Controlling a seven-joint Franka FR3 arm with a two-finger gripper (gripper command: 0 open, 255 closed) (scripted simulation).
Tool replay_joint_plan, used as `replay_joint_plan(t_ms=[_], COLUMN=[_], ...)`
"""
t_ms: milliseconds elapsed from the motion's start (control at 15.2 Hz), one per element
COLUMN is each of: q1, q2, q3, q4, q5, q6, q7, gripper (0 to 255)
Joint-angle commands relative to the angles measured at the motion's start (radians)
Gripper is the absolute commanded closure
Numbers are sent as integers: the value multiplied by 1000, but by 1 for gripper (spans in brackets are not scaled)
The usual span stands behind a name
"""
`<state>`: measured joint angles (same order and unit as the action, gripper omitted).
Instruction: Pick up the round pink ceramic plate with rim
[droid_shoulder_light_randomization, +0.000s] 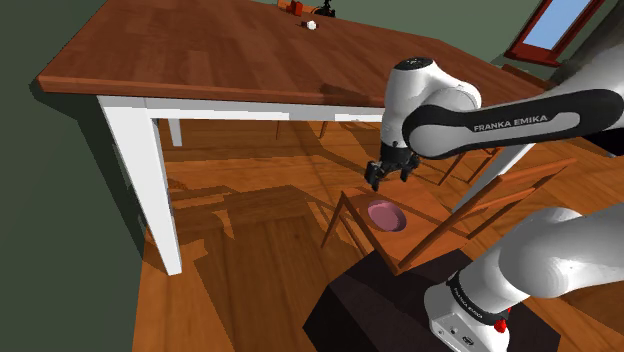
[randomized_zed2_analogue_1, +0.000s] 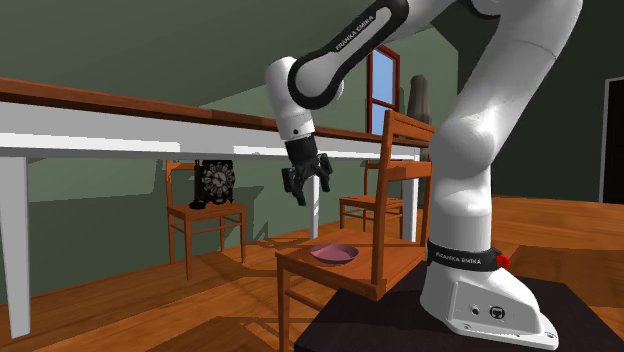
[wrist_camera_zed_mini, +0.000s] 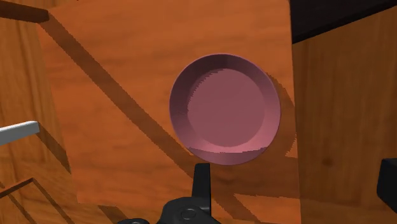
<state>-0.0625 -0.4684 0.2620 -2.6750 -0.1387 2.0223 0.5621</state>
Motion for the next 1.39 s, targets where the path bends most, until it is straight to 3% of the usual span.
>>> replay_joint_plan(t_ms=[0,396,924,1056,1122,1320], q1=[-17,-87,-104,-103,-103,-103], q2=[79,355,503,503,500,501], q3=[37,115,109,108,108,109], q4=[-11,5,12,12,10,11], q5=[-38,-235,-356,-356,-354,-354], q6=[58,182,278,278,277,277], q7=[73,329,450,450,448,449], gripper=[0,0,0,0,255,255])
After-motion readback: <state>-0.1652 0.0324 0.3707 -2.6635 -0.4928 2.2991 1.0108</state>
